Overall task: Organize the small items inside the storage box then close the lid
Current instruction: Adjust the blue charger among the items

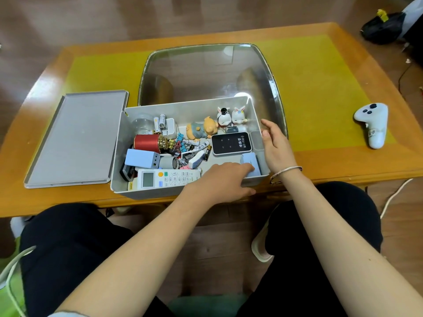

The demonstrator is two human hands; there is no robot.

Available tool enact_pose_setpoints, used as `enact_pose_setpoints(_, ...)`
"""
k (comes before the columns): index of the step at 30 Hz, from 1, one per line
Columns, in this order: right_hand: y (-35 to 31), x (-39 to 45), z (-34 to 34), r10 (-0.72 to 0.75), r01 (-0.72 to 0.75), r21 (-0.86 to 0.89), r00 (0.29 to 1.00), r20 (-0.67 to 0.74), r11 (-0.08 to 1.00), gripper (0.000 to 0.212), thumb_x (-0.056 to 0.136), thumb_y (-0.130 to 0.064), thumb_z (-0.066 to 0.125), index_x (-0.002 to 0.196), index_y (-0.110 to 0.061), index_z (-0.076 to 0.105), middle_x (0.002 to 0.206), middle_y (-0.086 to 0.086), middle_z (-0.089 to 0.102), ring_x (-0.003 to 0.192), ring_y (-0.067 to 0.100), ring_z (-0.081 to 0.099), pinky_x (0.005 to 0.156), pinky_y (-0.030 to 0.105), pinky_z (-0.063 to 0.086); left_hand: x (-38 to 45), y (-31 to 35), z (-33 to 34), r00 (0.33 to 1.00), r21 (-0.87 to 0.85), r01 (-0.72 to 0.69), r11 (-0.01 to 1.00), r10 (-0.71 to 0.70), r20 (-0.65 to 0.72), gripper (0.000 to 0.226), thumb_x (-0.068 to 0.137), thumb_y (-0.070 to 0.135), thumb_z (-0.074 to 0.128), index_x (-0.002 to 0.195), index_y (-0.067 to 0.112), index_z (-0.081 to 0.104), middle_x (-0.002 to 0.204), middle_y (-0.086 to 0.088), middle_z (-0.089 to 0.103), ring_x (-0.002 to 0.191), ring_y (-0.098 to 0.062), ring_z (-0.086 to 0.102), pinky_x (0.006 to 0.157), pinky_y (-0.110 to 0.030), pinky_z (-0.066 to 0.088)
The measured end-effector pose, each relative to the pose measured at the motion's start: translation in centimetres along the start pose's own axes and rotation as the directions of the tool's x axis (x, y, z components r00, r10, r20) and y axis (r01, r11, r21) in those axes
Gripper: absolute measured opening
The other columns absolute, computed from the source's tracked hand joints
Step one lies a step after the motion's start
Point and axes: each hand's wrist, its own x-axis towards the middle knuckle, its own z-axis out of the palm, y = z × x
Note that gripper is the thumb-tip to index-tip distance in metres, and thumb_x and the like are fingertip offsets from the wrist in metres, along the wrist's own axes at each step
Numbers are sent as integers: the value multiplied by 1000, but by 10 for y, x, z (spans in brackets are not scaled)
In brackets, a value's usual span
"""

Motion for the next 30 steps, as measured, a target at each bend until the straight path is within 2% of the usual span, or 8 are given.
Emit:
enact_pose_setpoints(3, 0, 0, 0, 5, -5, -10, 1000, -11, 1000, 39, 101, -19, 33, 139, -14, 40, 139, 4, 49, 127, 18, 44, 99, 25, 34, 4, -5, 0, 999, -99, 40, 994, -42, -21, 80, 79, 58, 65, 140, 22, 28, 133, -4, 55, 118, -26, 53, 92, -41, 45)
enact_pose_setpoints(6, 1, 0, 1, 15, -16, -13, 1000, -14, 1000, 39, 101, -20, 33, 139, -14, 40, 139, 4, 49, 127, 17, 44, 97, 22, 33, 12, -8, -3, 997, -95, 81, 992, -82, -9, 97, 71, 70, 63, 144, 21, 21, 137, 0, 53, 123, -24, 50, 95, -41, 43)
enact_pose_setpoints(8, 1, 0, 1, 17, -17, -10, 1000, -13, 1000, 38, 101, -20, 34, 139, -14, 40, 138, 3, 49, 126, 17, 45, 97, 23, 34, 17, -9, -6, 995, -65, 100, 993, -99, 19, 100, 70, 76, 59, 145, 21, 22, 137, 2, 53, 123, -23, 50, 95, -40, 41)
enact_pose_setpoints(11, 1, 0, 1, 22, -22, -6, 1000, -14, 1000, 38, 101, -20, 33, 138, -15, 41, 138, 3, 50, 125, 17, 46, 100, 30, 38, 19, -8, -6, 996, -17, 84, 996, -84, 7, 85, 71, 75, 59, 134, 22, 38, 131, 2, 57, 117, -23, 54, 93, -40, 44)
enact_pose_setpoints(13, 1, 0, 2, 20, -20, -2, 1000, -18, 1000, 38, 101, -20, 33, 138, -15, 41, 137, 3, 50, 124, 17, 46, 99, 29, 39, 19, -8, -4, 998, -36, 67, 997, -67, -2, 76, 74, 69, 62, 129, 19, 42, 127, -1, 59, 113, -24, 55, 92, -41, 47)
enact_pose_setpoints(18, 1, 0, 3, 15, -15, 0, 1000, -18, 1000, 38, 101, -19, 33, 138, -14, 42, 137, 3, 50, 125, 16, 46, 98, 25, 36, 15, -8, 0, 998, -69, 56, 996, -55, 9, 82, 83, 60, 58, 143, 12, 29, 127, -11, 58, 114, -29, 55, 90, -43, 48)
enact_pose_setpoints(24, 0, 0, 2, 14, -15, -13, 1000, -11, 1000, 38, 102, -18, 32, 138, -14, 41, 136, 3, 51, 124, 15, 45, 94, 19, 32, 8, -4, 8, 996, 175, -28, 984, 43, -83, 41, 95, 31, 50, 133, 16, 44, 118, -13, 62, 104, -33, 57, 81, -38, 44)
enact_pose_setpoints(30, -2, -1, 3, 6, -7, -44, 1000, -25, 999, 37, 101, -17, 32, 137, -13, 43, 134, 4, 53, 122, 17, 47, 92, 20, 33, 6, -4, 11, 992, 211, -50, 976, 73, -101, 48, 97, 32, 45, 142, 19, 37, 118, -17, 62, 105, -34, 56, 80, -39, 39)
